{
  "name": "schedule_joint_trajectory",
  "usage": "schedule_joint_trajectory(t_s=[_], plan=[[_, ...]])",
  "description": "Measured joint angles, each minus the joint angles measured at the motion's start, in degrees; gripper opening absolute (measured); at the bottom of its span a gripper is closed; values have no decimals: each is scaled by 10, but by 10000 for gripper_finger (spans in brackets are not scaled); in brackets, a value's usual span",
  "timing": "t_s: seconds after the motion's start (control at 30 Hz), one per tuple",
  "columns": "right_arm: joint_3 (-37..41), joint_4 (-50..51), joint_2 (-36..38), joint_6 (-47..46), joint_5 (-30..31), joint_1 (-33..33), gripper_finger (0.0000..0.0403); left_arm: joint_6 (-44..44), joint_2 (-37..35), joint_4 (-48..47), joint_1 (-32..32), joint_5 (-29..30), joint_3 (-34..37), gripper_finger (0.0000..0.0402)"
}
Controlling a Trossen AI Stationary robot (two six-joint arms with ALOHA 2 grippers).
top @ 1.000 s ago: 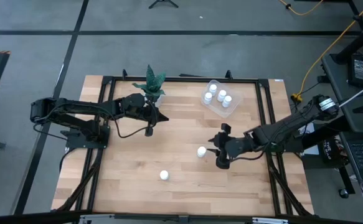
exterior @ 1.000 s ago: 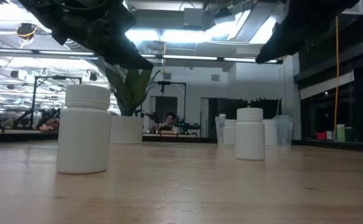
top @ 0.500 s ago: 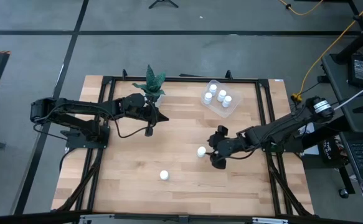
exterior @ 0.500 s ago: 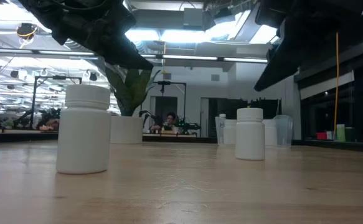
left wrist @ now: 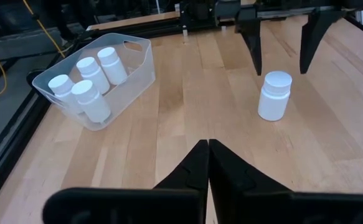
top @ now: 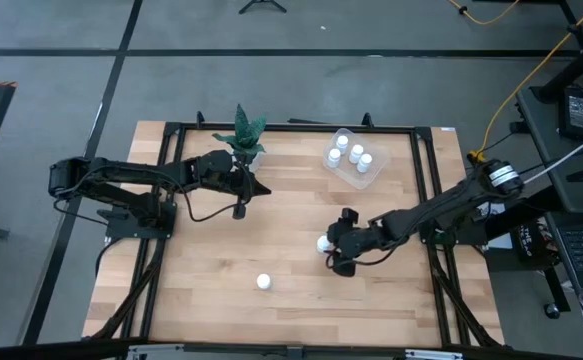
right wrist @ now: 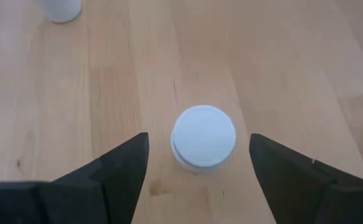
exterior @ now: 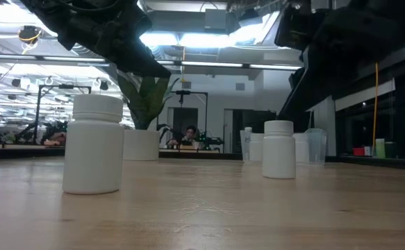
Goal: Pick and place pill bottles into a basket
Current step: Put the white pill bottle into the transparent bin
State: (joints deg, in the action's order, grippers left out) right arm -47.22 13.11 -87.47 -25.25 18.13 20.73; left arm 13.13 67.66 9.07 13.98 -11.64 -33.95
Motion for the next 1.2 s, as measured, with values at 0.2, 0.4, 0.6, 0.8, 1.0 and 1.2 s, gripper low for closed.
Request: schedule_joint_trajectory(t_s=[0.2, 0.4, 0.6, 0.8, 1.0, 1.2], plan=[[0, -5, -22, -13, 0, 0, 278, -1, 0, 0, 0, 0, 0, 3], [0, -34, -36, 12, 1, 0, 278, -1, 0, 0, 0, 0, 0, 10], [0, -40, -43, 16, 2, -1, 278, -1, 0, 0, 0, 0, 0, 7], [-1, -42, -49, 17, 2, -10, 271, 1, 0, 0, 0, 0, 0, 5], [0, -40, -51, 18, 3, -15, 231, 1, 0, 0, 0, 0, 0, 7], [-1, -42, -51, 20, 3, -15, 167, 1, 0, 0, 0, 0, 0, 2]])
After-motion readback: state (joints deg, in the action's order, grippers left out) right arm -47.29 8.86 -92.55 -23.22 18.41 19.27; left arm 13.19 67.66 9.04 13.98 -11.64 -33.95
